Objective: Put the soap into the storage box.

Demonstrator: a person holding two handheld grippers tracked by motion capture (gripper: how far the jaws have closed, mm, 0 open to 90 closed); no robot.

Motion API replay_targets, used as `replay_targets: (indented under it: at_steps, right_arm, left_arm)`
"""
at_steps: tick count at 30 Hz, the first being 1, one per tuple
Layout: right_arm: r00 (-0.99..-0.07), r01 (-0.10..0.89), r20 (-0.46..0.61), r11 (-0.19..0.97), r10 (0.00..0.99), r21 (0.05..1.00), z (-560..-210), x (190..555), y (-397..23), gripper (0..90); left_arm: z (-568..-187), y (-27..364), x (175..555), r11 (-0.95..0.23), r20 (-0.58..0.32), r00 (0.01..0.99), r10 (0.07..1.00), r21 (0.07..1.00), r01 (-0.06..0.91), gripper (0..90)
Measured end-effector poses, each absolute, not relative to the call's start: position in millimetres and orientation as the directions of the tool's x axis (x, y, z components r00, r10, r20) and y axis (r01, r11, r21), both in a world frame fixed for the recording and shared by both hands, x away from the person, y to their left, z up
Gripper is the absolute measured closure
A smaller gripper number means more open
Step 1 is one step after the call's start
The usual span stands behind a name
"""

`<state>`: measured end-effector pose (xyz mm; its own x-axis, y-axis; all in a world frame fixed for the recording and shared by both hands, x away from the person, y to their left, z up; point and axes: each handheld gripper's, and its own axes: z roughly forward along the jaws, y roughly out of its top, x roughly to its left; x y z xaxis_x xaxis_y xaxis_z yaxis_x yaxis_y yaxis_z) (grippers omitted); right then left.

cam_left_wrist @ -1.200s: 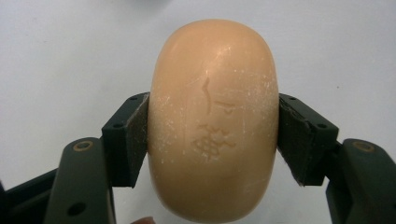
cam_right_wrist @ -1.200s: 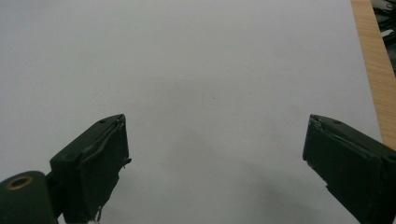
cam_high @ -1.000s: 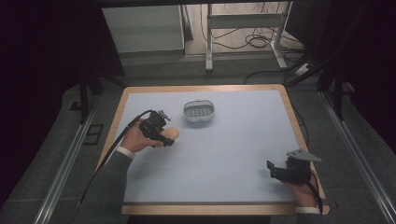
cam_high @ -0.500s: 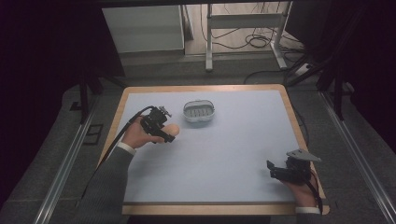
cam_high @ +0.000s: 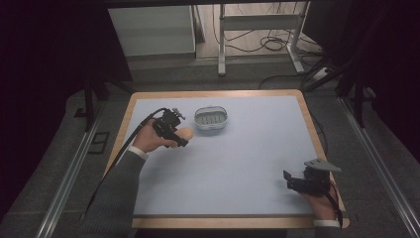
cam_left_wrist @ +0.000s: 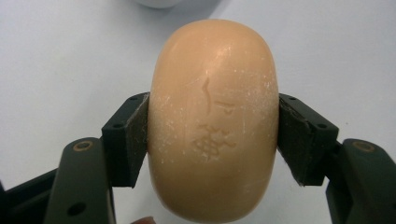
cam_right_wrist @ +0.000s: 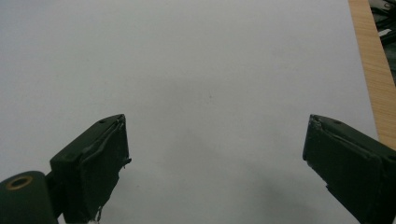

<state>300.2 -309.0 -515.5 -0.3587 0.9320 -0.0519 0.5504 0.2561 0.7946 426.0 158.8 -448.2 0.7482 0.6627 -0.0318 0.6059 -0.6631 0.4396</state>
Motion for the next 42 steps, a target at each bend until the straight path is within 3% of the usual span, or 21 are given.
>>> replay_targets:
  at_steps: [42]
  right_arm:
    - [-0.35, 0.554, -0.049, 0.248, 0.936, 0.795, -517, 301, -311, 6.8]
  left_arm:
    - [-434, 124, 474, -0.692, 0.013, 0.763, 0.647, 0.43, 0.58, 32.5]
